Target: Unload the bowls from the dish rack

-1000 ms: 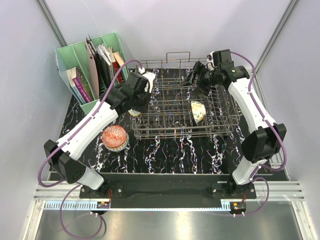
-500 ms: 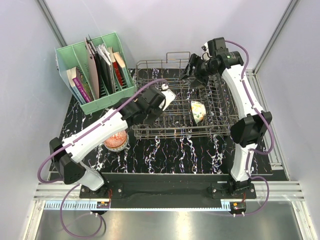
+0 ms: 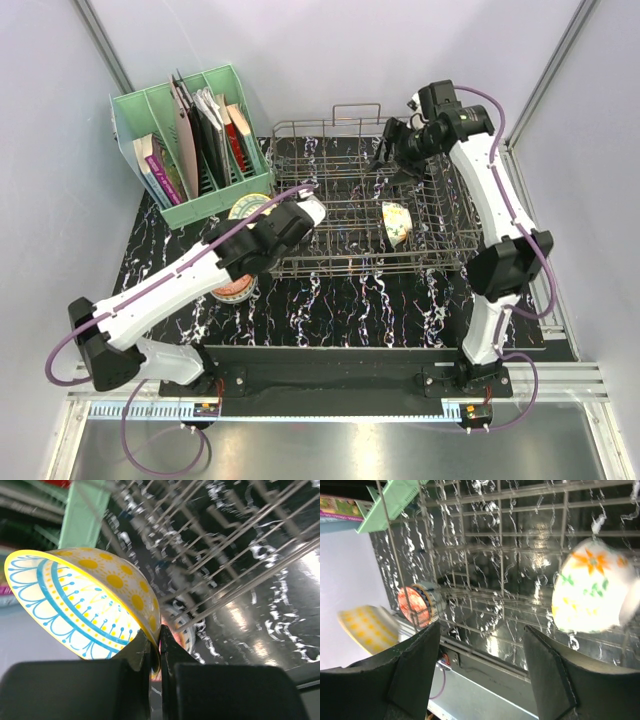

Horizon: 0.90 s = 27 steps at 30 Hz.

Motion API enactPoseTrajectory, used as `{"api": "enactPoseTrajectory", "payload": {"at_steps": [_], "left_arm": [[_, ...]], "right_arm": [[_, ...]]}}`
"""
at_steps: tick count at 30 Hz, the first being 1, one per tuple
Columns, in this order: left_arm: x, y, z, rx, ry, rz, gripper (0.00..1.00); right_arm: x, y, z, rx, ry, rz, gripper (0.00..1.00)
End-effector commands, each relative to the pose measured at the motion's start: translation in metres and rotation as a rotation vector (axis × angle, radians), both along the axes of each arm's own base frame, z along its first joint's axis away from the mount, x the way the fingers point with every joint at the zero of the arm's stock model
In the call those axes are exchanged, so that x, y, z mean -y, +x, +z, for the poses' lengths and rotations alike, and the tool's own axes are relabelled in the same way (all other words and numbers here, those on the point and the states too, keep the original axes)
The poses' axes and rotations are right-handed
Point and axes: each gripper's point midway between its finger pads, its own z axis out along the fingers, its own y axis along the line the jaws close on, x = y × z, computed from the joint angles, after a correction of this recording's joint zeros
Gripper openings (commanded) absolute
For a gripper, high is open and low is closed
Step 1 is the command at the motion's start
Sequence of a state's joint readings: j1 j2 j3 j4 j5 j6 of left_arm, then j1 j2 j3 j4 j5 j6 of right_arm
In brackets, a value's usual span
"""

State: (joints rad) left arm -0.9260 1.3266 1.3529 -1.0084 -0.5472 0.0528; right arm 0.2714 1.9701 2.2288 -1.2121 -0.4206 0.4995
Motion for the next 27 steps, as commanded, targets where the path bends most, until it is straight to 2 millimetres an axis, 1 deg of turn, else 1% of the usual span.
{"api": "enactPoseTrajectory", "payload": {"at_steps": [1, 2, 4, 5, 6, 8, 10, 11, 12, 13, 14, 17, 20, 23, 25, 26, 27], "left_arm": [[-0.033, 0.004, 0.020, 0.135, -0.009, 0.160, 0.00], [-0.037, 0.002, 0.017, 0.132, -0.003, 0.193, 0.00], [-0.042, 0.003, 0.012, 0.129, 0.032, 0.228, 0.00], [-0.045, 0.001, 0.009, 0.123, 0.033, 0.255, 0.00], [-0.047, 0.001, 0.008, 0.122, 0.031, 0.276, 0.00], [-0.048, 0.001, 0.005, 0.108, -0.013, 0.310, 0.00], [-0.055, 0.002, 0.005, 0.093, -0.075, 0.364, 0.00], [-0.060, 0.002, 0.004, 0.086, -0.088, 0.384, 0.00], [-0.070, 0.004, 0.001, 0.079, -0.093, 0.424, 0.00], [-0.077, 0.003, 0.003, 0.085, -0.109, 0.445, 0.00], [-0.084, 0.003, 0.001, 0.085, -0.105, 0.464, 0.00], [-0.109, 0.004, 0.004, 0.106, -0.119, 0.544, 0.00], [-0.124, 0.004, 0.000, 0.103, -0.111, 0.590, 0.00], [-0.133, 0.002, -0.009, 0.083, -0.115, 0.632, 0.00], [-0.135, 0.002, -0.015, 0.069, -0.124, 0.654, 0.00], [-0.138, 0.002, -0.022, 0.051, -0.123, 0.671, 0.00], [-0.139, 0.002, -0.025, 0.042, -0.128, 0.681, 0.00]], "right_arm": [[0.014, -0.037, 0.024, 0.056, -0.045, -0.009, 0.75], [0.018, -0.044, 0.026, 0.055, -0.056, -0.018, 0.75], [0.026, -0.056, 0.013, 0.006, -0.092, -0.025, 0.74], [0.030, -0.061, 0.015, 0.011, -0.105, -0.034, 0.75], [0.032, -0.066, 0.011, -0.004, -0.114, -0.036, 0.75], [0.040, -0.074, 0.011, -0.013, -0.143, -0.055, 0.75], [0.049, -0.081, 0.007, -0.028, -0.187, -0.069, 0.76], [0.059, -0.081, 0.007, -0.015, -0.226, -0.095, 0.77], [0.064, -0.083, 0.003, -0.027, -0.243, -0.115, 0.78], [0.069, -0.082, 0.003, -0.022, -0.251, -0.132, 0.78], [0.081, -0.078, 0.006, -0.004, -0.265, -0.177, 0.78], [0.098, -0.066, 0.022, 0.052, -0.285, -0.254, 0.78], [0.110, -0.059, 0.028, 0.068, -0.320, -0.293, 0.78], [0.114, -0.052, 0.033, 0.089, -0.325, -0.319, 0.78], [0.119, -0.046, 0.032, 0.086, -0.314, -0.346, 0.79], [0.121, -0.045, 0.032, 0.088, -0.310, -0.358, 0.79], [0.127, -0.039, 0.032, 0.097, -0.306, -0.372, 0.79]]}}
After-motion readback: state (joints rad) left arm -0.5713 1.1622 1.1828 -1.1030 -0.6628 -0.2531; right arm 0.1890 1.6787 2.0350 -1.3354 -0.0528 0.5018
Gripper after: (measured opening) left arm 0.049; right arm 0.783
